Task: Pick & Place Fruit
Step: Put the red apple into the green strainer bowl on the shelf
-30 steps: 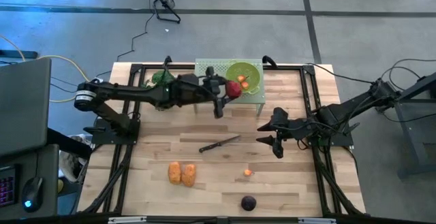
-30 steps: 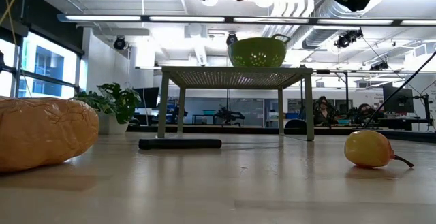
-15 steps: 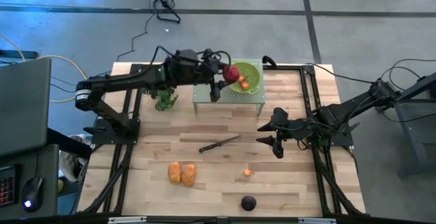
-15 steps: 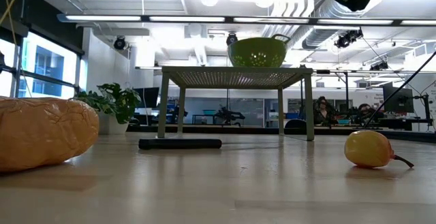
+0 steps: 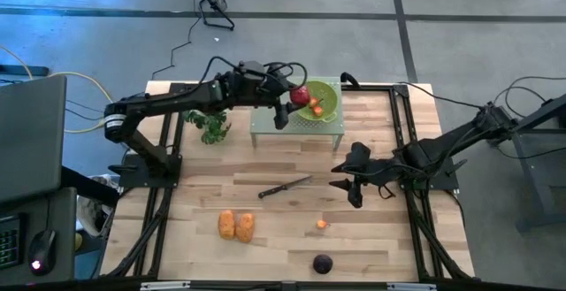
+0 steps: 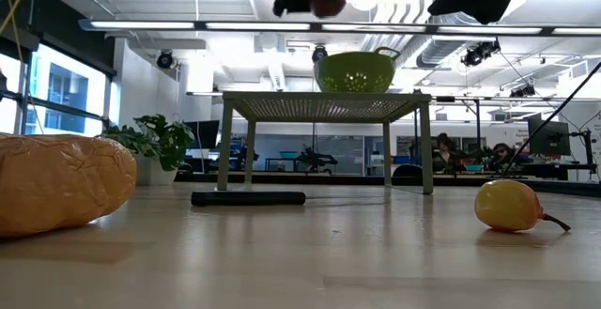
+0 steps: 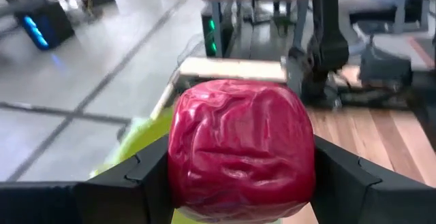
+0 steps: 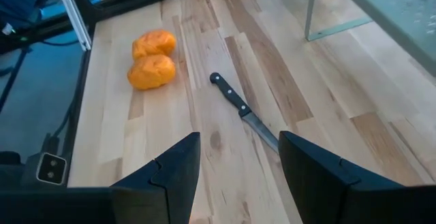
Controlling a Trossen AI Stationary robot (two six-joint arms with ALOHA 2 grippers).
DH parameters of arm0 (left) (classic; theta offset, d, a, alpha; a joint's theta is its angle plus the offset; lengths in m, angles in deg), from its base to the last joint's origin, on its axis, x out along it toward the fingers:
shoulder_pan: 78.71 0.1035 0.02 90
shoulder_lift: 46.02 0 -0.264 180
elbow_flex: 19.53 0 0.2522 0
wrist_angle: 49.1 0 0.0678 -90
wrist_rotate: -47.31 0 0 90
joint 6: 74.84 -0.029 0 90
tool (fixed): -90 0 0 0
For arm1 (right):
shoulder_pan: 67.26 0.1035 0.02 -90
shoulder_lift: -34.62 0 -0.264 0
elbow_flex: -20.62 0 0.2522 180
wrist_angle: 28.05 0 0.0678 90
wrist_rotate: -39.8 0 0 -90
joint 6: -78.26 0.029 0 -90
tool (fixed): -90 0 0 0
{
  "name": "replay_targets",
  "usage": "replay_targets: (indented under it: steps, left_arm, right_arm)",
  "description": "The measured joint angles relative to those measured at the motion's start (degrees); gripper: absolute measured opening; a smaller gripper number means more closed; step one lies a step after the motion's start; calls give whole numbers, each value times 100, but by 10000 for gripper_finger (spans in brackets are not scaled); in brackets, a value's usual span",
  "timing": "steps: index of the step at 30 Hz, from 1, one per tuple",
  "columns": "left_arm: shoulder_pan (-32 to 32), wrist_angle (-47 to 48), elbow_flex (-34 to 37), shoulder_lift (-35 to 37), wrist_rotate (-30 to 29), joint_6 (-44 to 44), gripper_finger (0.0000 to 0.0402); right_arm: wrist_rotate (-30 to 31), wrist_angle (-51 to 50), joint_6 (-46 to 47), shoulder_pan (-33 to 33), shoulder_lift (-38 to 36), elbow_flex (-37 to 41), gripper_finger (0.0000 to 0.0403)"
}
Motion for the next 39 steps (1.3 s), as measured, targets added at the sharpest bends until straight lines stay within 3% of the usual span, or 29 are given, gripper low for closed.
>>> replay_targets:
  steps: [19, 30, 39]
  left_arm:
    - [68, -186, 8, -780, -34, -52, 244]
    - [319, -238, 8, -790, -32, -46, 244]
    - [318, -347, 1, -925, -12, -120, 284]
  right_arm:
    - [-21, -13, 3, 0, 176, 0, 192]
    - [-17, -13, 1, 0, 176, 0, 192]
    - [-17, -16, 1, -1, 176, 0, 192]
